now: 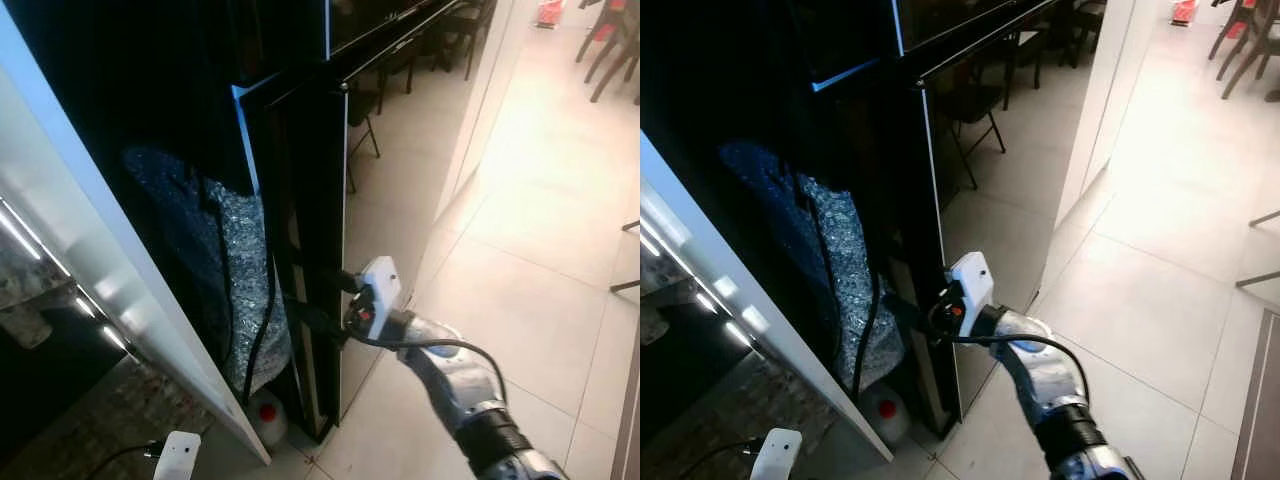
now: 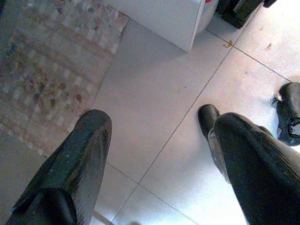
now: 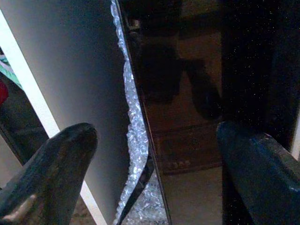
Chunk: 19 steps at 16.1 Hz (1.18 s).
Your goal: Restocking fridge
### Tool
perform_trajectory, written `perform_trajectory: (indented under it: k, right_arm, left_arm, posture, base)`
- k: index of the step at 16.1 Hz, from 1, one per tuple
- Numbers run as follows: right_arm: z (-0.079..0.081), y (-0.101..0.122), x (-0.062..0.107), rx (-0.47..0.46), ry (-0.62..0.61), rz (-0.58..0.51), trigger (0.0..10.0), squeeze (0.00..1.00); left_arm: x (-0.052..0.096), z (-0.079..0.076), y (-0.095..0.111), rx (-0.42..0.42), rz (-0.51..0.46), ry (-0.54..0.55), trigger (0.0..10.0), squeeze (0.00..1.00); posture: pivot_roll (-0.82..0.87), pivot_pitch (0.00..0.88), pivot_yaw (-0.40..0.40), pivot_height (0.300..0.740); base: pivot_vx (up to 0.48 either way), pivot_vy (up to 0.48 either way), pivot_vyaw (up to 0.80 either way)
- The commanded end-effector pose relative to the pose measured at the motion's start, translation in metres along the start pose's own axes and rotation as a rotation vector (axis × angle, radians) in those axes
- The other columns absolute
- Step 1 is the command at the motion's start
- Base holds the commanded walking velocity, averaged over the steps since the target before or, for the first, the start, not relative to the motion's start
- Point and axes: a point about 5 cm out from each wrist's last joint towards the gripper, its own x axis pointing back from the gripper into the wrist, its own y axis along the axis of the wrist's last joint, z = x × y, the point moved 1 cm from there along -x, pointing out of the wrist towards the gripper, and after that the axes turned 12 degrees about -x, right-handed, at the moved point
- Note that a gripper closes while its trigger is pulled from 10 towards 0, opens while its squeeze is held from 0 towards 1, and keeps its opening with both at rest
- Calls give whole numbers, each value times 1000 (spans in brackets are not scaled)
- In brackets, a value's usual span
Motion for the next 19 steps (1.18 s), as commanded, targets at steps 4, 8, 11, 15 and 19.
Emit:
perform_trajectory:
  k: [4,8,11,15,19]
  right_arm:
    - [1,9,-15,34,38,-2,10000,0]
    - [1,23,-30,53,63,-12,10000,0]
    - [-1,29,-39,53,50,-24,10000,0]
    - [2,17,-26,74,41,-47,10000,0]
    - [13,0,4,71,44,-55,10000,0]
  left_arm:
    - [1,4,-2,13,2,10,10000,0]
    - [1,4,-2,11,2,8,10000,0]
    - [1,3,-2,14,0,6,10000,0]
    - [1,2,-4,15,4,2,10000,0]
    - [1,1,-6,14,7,-2,10000,0]
  posture:
    - [-177,0,85,740]
    - [-176,0,85,740]
    - [-168,0,81,740]
    - [-179,0,74,740]
    - [-191,0,70,740]
  base:
    - [0,0,0]
    - [0,0,0]
    - [0,0,0]
    - [0,0,0]
    - [0,0,0]
